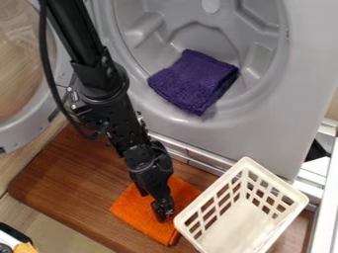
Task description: Move the orange clothes to left
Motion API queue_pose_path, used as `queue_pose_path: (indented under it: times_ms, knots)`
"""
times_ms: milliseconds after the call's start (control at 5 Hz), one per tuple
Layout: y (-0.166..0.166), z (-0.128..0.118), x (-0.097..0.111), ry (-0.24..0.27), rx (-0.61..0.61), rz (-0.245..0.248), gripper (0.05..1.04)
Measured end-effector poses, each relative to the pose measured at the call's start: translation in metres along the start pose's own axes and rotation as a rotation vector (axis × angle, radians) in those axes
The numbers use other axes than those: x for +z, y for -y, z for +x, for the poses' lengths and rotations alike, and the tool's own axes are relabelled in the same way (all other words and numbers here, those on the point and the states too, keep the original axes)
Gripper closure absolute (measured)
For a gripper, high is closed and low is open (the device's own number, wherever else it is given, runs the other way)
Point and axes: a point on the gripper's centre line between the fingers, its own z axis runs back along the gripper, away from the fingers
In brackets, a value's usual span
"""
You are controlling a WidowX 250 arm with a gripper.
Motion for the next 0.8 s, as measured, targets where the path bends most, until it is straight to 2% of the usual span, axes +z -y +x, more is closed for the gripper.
queue_pose_path:
  times_ms: [400, 800]
  knots:
    - [-0.025, -0.007, 0.005, -0.021, 0.049, 0.029, 0.084]
    - [-0.073, -0.014, 0.016, -0.017, 0.122, 0.094, 0.084]
